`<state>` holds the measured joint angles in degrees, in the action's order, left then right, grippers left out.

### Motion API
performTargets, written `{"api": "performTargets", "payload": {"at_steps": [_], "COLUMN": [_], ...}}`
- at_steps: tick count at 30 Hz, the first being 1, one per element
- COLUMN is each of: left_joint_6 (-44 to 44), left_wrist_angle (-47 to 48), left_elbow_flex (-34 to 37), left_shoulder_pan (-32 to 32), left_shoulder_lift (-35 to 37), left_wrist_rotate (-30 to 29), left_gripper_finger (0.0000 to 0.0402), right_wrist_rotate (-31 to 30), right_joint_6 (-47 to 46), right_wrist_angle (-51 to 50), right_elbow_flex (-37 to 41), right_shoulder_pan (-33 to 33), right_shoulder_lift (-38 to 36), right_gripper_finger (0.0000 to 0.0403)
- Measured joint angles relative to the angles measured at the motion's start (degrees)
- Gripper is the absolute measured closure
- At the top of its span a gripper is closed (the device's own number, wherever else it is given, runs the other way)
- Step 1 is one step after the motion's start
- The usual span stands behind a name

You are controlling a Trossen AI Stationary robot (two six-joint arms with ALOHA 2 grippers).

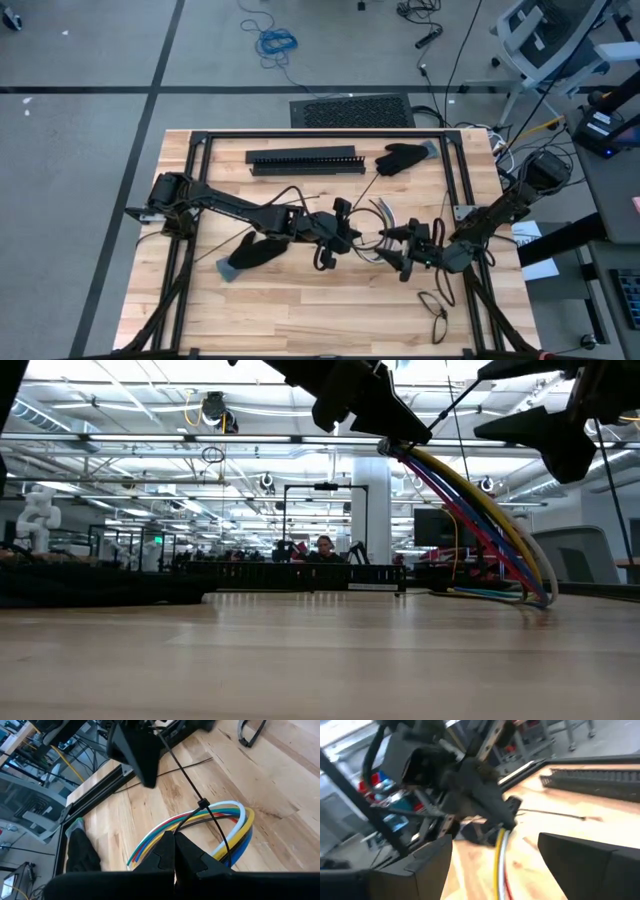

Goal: Ziptie cables
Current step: Wrap the cable wires using a zip tie

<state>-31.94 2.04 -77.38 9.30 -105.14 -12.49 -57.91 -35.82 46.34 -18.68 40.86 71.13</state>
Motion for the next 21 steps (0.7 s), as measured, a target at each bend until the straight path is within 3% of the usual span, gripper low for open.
{"api": "performTargets", "payload": {"at_steps": [5,15,21], "left_joint_6": [0.0,0.05,0.04], "left_wrist_angle": [0.0,-0.08,-0.21], "left_elbow_flex": [0.0,0.0,0.0], "left_shoulder_pan": [-0.47,-1.18,-0.94], "left_shoulder_lift": [0.0,0.0,0.0], "left_wrist_rotate": [0.0,0.0,0.0], "left_gripper_finger": [0.0401,0.0401,0.0401], "right_wrist_rotate": [-3.26,-3.55,-3.63], "right_joint_6": [2.44,8.65,9.19], "right_wrist_angle": [0.91,7.08,7.11], "right_elbow_flex": [0.0,0.0,0.0], "right_shoulder_pan": [-0.01,0.45,0.46], "right_shoulder_lift": [0.0,0.0,0.0], "right_gripper_finger": [0.0144,0.0292,0.0306]}}
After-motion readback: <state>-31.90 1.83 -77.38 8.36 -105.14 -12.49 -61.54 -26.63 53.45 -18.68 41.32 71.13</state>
